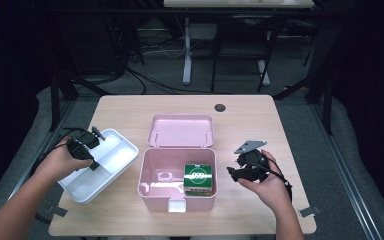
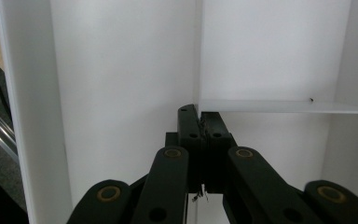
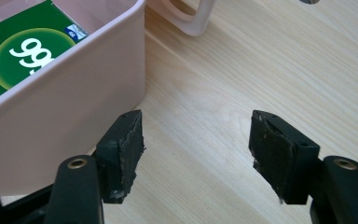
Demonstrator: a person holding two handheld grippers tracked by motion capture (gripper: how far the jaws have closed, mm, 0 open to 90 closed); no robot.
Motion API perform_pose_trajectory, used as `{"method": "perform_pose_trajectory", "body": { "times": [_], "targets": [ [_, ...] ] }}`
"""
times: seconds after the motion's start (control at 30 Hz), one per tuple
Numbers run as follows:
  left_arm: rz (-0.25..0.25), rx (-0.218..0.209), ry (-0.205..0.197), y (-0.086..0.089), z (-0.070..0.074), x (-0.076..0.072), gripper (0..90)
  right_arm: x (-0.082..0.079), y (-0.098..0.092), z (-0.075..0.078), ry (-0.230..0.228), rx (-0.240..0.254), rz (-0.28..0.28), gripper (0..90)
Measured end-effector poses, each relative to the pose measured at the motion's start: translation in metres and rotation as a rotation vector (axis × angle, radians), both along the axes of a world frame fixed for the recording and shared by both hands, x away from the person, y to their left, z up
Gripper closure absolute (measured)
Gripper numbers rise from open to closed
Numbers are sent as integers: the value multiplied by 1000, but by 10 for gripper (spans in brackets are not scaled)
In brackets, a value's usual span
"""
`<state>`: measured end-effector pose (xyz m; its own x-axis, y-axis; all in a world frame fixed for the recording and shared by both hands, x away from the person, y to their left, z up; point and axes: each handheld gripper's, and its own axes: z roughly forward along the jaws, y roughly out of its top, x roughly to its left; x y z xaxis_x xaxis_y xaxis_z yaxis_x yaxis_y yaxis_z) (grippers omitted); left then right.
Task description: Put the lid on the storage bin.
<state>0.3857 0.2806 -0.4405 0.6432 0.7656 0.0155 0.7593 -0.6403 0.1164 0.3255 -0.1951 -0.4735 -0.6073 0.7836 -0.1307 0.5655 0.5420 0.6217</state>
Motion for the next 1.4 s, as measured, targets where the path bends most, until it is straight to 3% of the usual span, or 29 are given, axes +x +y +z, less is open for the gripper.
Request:
{"method": "perform_pose_trajectory", "body": {
  "times": [0.33, 0.63, 0.9, 1.0, 1.2, 1.4],
  "targets": [
    [-11, 6, -28, -3, 32, -1, 889, 0, 1, -1, -9, 7, -2, 351],
    [-41, 17, -39, -12, 52, -3, 889, 0, 0, -1, -11, 9, -3, 352],
    [-75, 5, -56, -24, 62, -4, 889, 0, 0, -1, -11, 11, -4, 351],
    [-103, 26, -55, -31, 65, -3, 889, 0, 0, -1, -12, 5, -6, 352],
    [-149, 21, -65, -47, 71, -5, 889, 1, 0, -2, -7, 14, -3, 352],
    [-208, 4, -100, -61, 73, -6, 889, 2, 0, -3, -10, 12, -5, 351]
  ]
}}
